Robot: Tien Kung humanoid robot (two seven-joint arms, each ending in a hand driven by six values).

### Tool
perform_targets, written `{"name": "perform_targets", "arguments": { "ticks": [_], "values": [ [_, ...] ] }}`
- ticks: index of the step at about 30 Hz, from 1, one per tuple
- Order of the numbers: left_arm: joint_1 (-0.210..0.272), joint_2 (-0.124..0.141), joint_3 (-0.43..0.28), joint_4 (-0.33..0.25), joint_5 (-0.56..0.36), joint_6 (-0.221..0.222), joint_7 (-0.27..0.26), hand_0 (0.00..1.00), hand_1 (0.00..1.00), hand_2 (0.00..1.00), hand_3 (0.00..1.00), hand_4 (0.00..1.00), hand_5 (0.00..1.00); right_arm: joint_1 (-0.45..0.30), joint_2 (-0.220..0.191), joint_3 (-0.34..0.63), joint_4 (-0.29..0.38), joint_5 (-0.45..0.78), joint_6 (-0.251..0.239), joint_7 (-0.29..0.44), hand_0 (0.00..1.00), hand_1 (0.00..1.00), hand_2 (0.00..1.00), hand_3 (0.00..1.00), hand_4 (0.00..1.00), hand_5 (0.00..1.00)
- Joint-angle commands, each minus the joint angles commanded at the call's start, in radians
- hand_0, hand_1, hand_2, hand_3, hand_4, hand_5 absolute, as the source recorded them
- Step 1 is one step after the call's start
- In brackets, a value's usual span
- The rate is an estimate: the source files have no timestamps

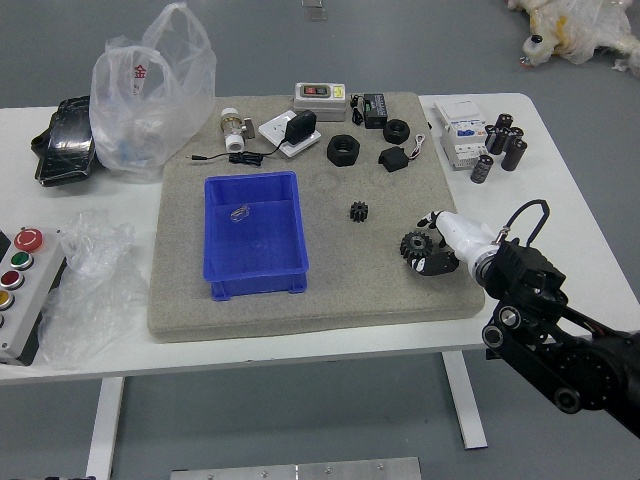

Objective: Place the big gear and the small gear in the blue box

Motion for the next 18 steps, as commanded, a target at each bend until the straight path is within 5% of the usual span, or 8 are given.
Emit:
{"name": "perform_targets", "arguments": {
  "ticks": [3, 4, 9, 10, 15, 16, 18],
  "values": [
    [-0.002, 0.000, 0.003, 0.000, -0.002, 0.000, -0.002, 0.662, 0.625, 0.588, 0.665, 0.675, 0.361, 0.002, 0.004, -0.011, -0.004, 0.007, 0.003, -0.004, 0.390, 0.636, 0.841, 0.838, 0.793, 0.310],
    [-0.002, 0.000, 0.003, 0.000, -0.003, 0.000, -0.002, 0.662, 0.625, 0.588, 0.665, 0.674, 0.362, 0.003, 0.005, -0.013, -0.006, 0.008, 0.002, -0.005, 0.376, 0.585, 0.642, 0.731, 0.592, 0.218],
    [-0.002, 0.000, 0.002, 0.000, -0.001, 0.000, -0.001, 0.662, 0.625, 0.588, 0.665, 0.674, 0.362, 0.005, 0.006, -0.027, -0.015, 0.009, -0.026, 0.007, 0.376, 0.585, 0.642, 0.731, 0.592, 0.218],
    [-0.002, 0.000, 0.001, 0.000, 0.000, 0.000, -0.001, 0.662, 0.625, 0.588, 0.665, 0.674, 0.362, 0.005, 0.006, -0.029, -0.018, 0.008, -0.032, 0.010, 0.314, 0.501, 0.423, 0.569, 0.378, 0.089],
    [-0.002, 0.000, 0.002, 0.000, -0.001, 0.000, -0.001, 0.662, 0.625, 0.588, 0.665, 0.674, 0.362, 0.005, 0.009, -0.038, -0.030, 0.008, -0.056, 0.024, 0.314, 0.501, 0.423, 0.569, 0.378, 0.089],
    [-0.002, 0.001, 0.002, 0.000, 0.000, 0.000, -0.001, 0.662, 0.625, 0.588, 0.665, 0.674, 0.362, 0.005, 0.010, -0.041, -0.031, 0.009, -0.061, 0.027, 0.301, 0.484, 0.328, 0.490, 0.360, 0.087],
    [-0.003, 0.001, 0.002, 0.000, 0.000, 0.000, -0.001, 0.662, 0.625, 0.588, 0.665, 0.674, 0.362, 0.007, 0.010, -0.045, -0.033, 0.010, -0.072, 0.034, 0.301, 0.484, 0.328, 0.490, 0.360, 0.087]
  ]
}}
